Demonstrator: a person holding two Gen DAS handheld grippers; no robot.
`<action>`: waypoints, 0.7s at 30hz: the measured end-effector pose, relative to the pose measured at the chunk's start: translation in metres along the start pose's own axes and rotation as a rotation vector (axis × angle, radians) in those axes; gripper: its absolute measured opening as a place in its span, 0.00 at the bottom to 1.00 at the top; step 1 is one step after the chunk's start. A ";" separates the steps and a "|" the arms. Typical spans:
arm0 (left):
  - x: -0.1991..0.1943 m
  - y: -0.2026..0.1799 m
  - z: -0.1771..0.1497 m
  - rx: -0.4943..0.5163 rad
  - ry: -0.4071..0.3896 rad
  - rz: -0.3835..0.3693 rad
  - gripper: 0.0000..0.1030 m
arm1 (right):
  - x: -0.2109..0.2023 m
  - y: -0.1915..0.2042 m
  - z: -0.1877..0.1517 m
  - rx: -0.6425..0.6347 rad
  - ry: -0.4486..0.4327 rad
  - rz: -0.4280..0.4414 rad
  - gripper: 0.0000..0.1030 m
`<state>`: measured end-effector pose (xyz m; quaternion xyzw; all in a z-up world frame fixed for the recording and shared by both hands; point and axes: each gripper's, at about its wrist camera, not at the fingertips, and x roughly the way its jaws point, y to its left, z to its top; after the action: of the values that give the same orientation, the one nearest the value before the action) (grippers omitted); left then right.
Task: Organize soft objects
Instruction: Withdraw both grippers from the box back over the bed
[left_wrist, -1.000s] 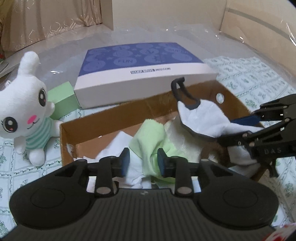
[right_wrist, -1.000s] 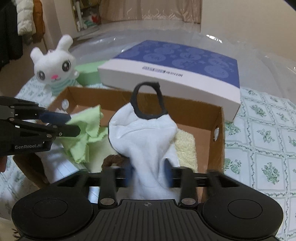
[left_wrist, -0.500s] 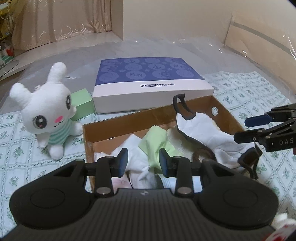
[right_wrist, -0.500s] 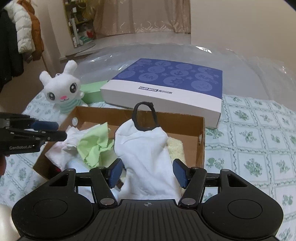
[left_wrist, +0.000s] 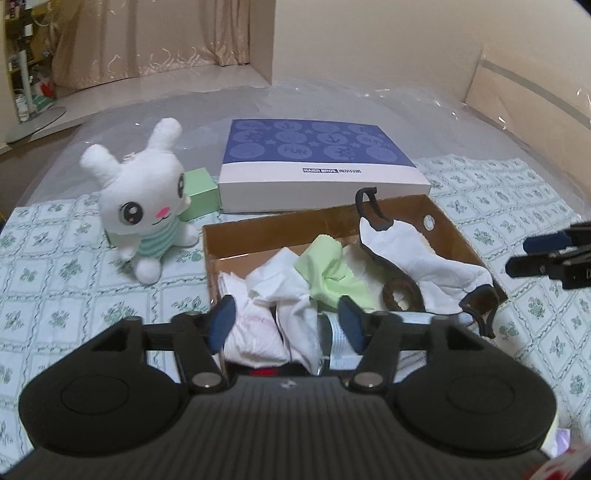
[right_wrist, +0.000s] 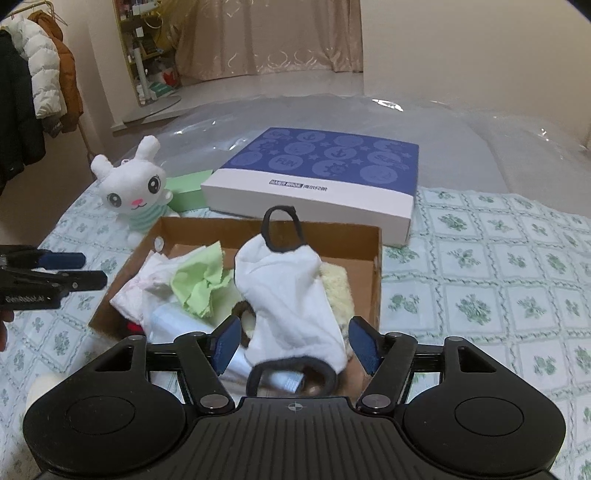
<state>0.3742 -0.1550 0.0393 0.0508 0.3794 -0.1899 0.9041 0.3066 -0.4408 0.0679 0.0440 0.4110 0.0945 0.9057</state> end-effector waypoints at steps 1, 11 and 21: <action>-0.004 0.000 -0.002 -0.001 -0.001 0.004 0.66 | -0.003 0.001 -0.003 -0.001 0.004 -0.002 0.63; -0.062 0.009 -0.031 -0.039 -0.054 0.071 0.89 | -0.055 0.012 -0.033 0.015 -0.028 0.000 0.66; -0.118 -0.005 -0.078 -0.056 -0.092 0.124 0.98 | -0.102 0.028 -0.077 0.039 -0.059 0.002 0.77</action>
<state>0.2447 -0.1051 0.0680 0.0400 0.3389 -0.1251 0.9316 0.1792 -0.4341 0.0973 0.0649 0.3860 0.0861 0.9162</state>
